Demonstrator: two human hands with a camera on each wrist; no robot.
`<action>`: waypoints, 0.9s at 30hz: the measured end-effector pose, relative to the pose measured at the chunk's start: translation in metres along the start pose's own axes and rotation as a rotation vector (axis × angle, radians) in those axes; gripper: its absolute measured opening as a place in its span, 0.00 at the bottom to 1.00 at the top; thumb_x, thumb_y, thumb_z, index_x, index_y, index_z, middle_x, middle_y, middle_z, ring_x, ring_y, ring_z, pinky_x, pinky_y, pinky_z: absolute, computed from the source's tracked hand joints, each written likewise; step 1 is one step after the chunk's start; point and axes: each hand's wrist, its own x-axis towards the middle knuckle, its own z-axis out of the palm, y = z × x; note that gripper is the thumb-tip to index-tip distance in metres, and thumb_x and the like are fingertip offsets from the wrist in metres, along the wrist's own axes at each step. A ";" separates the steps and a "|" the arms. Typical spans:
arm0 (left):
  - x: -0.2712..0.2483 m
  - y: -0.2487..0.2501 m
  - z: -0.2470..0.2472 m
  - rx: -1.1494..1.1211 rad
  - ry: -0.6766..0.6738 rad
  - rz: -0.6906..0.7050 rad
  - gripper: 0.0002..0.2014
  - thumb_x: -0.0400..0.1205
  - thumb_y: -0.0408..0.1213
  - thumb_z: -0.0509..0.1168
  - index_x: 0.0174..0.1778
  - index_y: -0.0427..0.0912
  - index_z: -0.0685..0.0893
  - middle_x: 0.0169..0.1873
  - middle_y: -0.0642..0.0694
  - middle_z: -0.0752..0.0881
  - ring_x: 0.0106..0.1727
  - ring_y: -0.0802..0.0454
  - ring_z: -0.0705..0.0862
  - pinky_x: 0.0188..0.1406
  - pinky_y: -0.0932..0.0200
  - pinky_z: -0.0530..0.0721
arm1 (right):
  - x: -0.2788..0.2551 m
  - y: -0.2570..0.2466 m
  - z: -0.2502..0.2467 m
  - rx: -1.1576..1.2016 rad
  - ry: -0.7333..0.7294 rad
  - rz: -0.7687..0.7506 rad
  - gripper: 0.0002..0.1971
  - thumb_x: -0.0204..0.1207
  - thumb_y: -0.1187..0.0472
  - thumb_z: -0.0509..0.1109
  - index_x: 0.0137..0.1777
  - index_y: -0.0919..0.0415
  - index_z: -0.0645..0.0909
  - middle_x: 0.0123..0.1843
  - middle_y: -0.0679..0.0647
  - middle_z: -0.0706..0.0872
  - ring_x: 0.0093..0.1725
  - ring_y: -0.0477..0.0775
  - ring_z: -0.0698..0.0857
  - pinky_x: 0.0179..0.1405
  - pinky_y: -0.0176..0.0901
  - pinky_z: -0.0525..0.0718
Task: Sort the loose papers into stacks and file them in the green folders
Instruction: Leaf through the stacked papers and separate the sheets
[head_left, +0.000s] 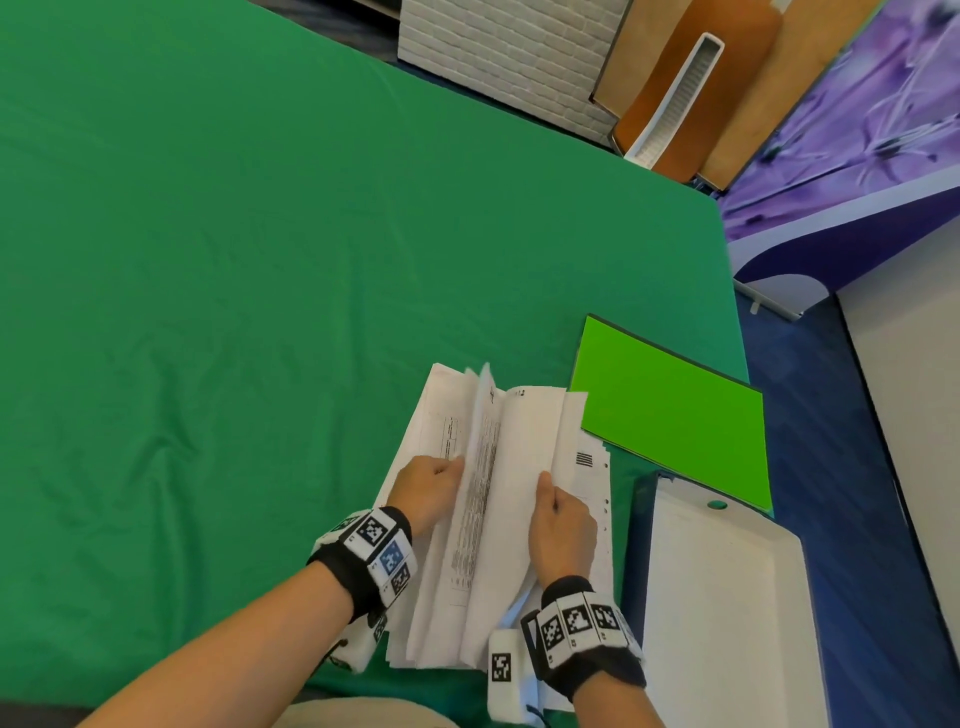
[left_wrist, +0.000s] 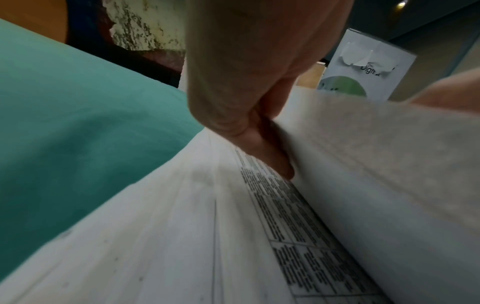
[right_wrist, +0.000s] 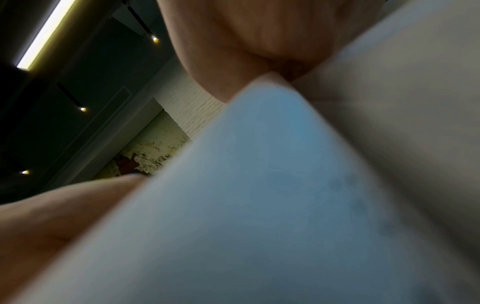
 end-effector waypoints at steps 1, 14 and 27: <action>-0.005 0.007 0.002 -0.064 -0.098 -0.011 0.27 0.87 0.56 0.54 0.35 0.40 0.85 0.30 0.48 0.84 0.36 0.46 0.84 0.45 0.56 0.80 | -0.001 -0.002 0.001 0.021 -0.019 -0.001 0.30 0.84 0.38 0.54 0.30 0.60 0.79 0.30 0.52 0.83 0.36 0.55 0.82 0.38 0.45 0.77; 0.001 0.001 -0.001 0.404 0.173 -0.218 0.20 0.82 0.48 0.65 0.61 0.36 0.74 0.59 0.40 0.76 0.53 0.45 0.80 0.48 0.54 0.82 | -0.001 -0.001 -0.001 -0.107 -0.033 -0.033 0.17 0.84 0.55 0.62 0.63 0.66 0.82 0.60 0.62 0.87 0.59 0.62 0.84 0.60 0.48 0.80; 0.008 -0.012 0.002 0.412 0.131 -0.230 0.15 0.81 0.44 0.67 0.54 0.35 0.78 0.54 0.39 0.83 0.52 0.42 0.84 0.50 0.52 0.86 | -0.005 -0.001 0.000 -0.102 -0.053 -0.003 0.16 0.85 0.54 0.62 0.63 0.64 0.82 0.60 0.60 0.87 0.59 0.61 0.84 0.60 0.47 0.80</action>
